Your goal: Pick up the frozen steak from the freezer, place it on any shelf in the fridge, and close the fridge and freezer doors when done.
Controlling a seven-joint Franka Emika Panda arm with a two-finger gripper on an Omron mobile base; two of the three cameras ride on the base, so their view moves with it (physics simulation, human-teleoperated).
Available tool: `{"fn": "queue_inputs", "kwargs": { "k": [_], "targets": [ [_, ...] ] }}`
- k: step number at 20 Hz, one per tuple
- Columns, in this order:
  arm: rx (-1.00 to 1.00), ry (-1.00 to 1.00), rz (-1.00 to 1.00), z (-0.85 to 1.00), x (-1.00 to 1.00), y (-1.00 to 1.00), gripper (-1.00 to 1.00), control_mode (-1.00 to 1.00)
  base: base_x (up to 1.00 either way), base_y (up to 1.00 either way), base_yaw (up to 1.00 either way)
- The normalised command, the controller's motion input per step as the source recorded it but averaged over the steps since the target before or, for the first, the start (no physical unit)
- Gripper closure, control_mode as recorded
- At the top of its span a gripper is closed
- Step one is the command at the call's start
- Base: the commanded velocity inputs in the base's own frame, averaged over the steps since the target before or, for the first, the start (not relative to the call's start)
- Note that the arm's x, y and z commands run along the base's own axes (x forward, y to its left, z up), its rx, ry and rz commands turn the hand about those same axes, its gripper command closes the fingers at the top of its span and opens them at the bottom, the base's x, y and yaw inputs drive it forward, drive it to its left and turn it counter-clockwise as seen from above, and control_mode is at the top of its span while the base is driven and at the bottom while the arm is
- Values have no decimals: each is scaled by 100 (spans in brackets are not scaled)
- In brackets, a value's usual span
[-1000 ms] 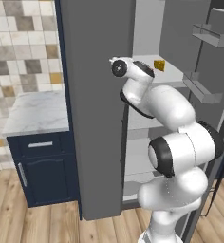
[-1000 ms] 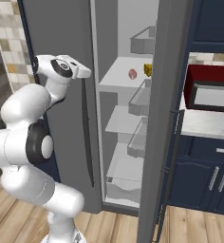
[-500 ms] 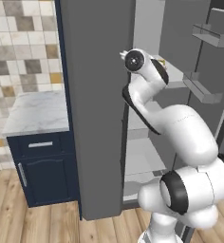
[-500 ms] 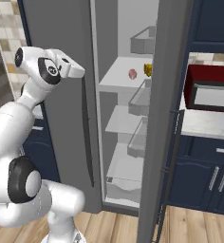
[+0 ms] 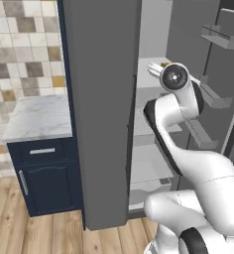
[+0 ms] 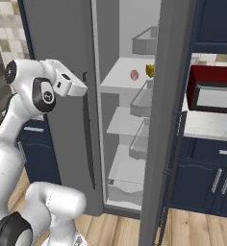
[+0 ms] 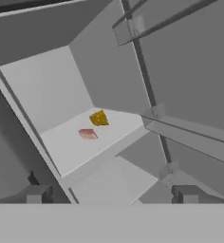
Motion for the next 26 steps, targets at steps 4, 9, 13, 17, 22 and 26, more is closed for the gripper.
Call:
{"fn": "queue_inputs", "kwargs": {
  "k": [4, 9, 13, 17, 22, 26],
  "targets": [
    [4, 4, 0, 0, -100, -6, -100, -100, 0, 0, 0],
    [4, 5, 0, -4, -100, -7, -100, -100, 0, 0, 0],
    [0, 0, 0, -23, -100, 0, -100, -100, 0, 0, 0],
    [0, 0, 0, -19, -100, -6, -100, -100, 0, 0, 0],
    [14, 1, 0, 1, -100, -77, -100, -100, 0, 0, 0],
    [21, 2, 0, 22, -100, -100, -100, -100, 0, 0, 0]
  ]
}}
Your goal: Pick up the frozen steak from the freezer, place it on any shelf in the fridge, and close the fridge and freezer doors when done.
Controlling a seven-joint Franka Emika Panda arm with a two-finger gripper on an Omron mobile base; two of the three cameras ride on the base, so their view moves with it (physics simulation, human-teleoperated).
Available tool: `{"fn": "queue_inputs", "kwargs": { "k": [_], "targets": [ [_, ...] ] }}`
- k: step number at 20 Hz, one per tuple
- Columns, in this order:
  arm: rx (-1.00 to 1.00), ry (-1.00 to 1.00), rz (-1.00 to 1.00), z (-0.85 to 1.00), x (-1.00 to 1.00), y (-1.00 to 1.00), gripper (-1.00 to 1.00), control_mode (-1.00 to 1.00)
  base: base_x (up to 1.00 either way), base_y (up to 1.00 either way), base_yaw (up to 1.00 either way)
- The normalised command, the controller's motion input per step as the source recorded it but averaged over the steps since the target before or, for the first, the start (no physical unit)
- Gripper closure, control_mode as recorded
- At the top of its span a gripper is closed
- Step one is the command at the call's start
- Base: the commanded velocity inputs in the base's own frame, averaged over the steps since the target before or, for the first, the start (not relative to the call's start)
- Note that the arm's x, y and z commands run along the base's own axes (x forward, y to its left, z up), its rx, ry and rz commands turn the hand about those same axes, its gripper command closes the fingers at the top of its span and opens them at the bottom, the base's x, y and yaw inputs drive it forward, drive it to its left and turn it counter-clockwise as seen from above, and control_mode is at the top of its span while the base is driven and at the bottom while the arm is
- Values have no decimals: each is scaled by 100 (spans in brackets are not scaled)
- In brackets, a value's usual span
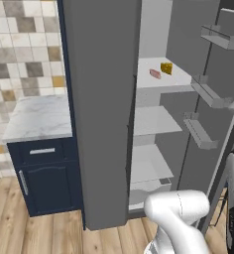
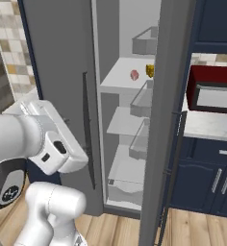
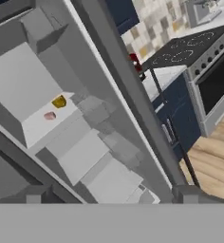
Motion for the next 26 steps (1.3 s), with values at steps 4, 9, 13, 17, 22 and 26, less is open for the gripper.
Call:
{"fn": "queue_inputs", "kwargs": {
  "k": [4, 9, 13, 17, 22, 26],
  "targets": [
    [15, 0, 0, 16, -100, -100, -100, -100, 0, 0, 0],
    [18, 0, 0, 1, -45, -100, -100, -100, 0, 0, 0],
    [13, 0, 10, 0, 28, -100, -100, -100, 0, 0, 0],
    [4, 0, 17, -14, 62, -100, -100, -100, 0, 0, 0],
    [-1, 0, 13, -50, 71, -75, -100, -100, 0, 0, 0],
    [-3, -3, 12, -85, 69, -56, -100, -100, 0, 0, 0]
  ]
}}
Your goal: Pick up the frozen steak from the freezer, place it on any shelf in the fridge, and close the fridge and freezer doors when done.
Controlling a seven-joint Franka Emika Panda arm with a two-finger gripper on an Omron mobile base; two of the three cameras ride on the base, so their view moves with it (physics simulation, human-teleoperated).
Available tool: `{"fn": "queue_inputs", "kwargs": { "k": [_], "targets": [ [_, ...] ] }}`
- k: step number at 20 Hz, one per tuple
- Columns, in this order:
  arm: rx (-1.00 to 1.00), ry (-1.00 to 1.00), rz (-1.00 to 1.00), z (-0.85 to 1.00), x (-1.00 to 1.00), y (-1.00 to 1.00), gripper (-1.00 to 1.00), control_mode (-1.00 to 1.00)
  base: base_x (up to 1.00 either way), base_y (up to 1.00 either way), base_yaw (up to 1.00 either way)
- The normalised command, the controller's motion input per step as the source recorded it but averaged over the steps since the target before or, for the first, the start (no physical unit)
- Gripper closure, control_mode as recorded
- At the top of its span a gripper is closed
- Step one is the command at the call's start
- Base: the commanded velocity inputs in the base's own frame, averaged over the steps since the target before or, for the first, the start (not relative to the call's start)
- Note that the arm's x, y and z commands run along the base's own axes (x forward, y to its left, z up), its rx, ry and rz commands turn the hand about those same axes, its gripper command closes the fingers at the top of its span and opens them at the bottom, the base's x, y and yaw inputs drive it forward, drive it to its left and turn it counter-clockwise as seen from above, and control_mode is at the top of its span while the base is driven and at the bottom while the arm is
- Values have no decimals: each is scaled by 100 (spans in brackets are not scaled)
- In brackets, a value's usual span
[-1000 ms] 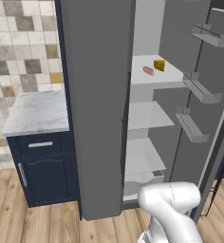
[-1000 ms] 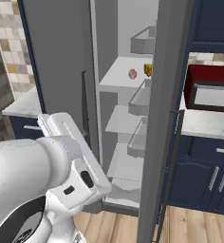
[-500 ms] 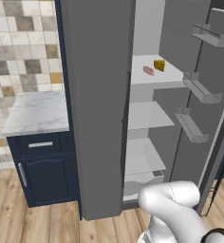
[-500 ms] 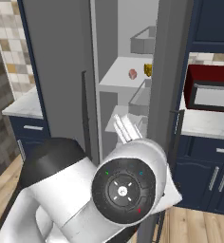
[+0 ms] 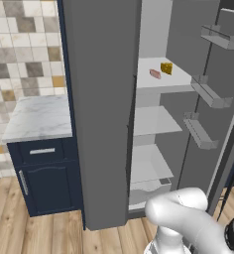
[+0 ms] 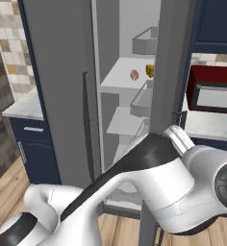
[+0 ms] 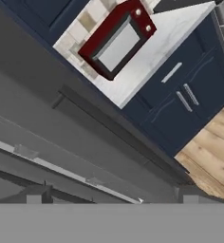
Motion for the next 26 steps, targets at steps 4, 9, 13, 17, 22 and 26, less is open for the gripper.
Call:
{"fn": "queue_inputs", "kwargs": {
  "k": [4, 9, 13, 17, 22, 26],
  "targets": [
    [-1, -2, 2, -39, 66, -51, -100, -100, 0, 0, 0],
    [0, 0, 0, -24, 57, -42, -100, -100, 0, 0, 0],
    [0, 0, 0, -33, 51, -36, -100, -100, 0, 0, 0],
    [0, 0, 0, -27, 49, -44, -100, -100, 0, 0, 0],
    [0, 0, 0, -29, 49, -36, -100, -100, 0, 0, 0],
    [0, 0, 0, -5, 54, -39, -100, -100, 0, 0, 0]
  ]
}}
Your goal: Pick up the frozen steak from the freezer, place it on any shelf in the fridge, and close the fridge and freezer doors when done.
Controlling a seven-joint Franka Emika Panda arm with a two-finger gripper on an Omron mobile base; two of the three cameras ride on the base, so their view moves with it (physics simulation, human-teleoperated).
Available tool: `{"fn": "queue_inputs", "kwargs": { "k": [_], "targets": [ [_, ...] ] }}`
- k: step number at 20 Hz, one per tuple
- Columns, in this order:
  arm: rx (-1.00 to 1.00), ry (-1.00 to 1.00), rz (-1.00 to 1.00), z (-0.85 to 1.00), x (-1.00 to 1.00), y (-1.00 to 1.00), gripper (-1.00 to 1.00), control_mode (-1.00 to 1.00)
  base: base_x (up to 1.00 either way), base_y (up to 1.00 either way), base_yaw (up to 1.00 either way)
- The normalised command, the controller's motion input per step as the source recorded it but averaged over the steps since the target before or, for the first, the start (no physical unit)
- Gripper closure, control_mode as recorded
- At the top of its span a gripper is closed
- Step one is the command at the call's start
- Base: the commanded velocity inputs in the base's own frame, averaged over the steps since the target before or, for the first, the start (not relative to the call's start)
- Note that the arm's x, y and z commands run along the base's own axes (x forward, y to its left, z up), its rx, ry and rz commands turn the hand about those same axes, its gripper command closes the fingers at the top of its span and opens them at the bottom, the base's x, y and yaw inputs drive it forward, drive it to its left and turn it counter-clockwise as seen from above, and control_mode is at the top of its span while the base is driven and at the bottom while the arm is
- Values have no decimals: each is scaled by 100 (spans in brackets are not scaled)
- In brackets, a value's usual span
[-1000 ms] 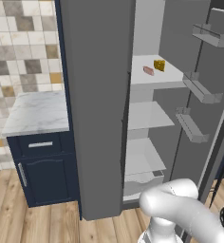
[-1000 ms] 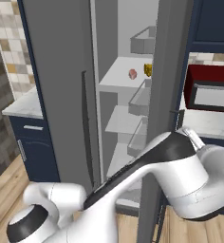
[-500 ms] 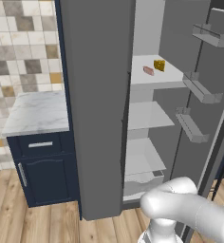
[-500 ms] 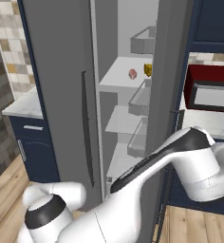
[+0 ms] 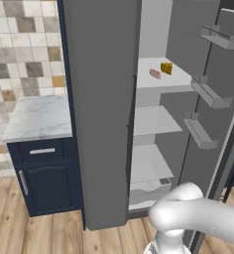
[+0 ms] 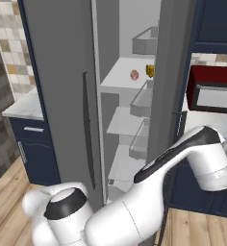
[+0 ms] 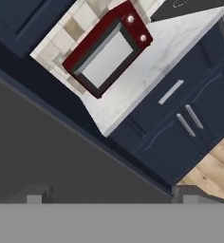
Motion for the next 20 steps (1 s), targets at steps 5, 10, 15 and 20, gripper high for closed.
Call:
{"fn": "queue_inputs", "kwargs": {
  "k": [5, 10, 15, 20],
  "targets": [
    [0, 0, 0, -15, 63, -5, -100, -100, 0, 0, 0],
    [0, 0, 4, -30, 63, 29, -100, -100, 0, 0, 0],
    [0, 0, 11, -26, 74, 50, -100, -100, 0, 0, 0],
    [0, -1, 14, -15, 89, 46, -100, -100, 0, 0, 0]
  ]
}}
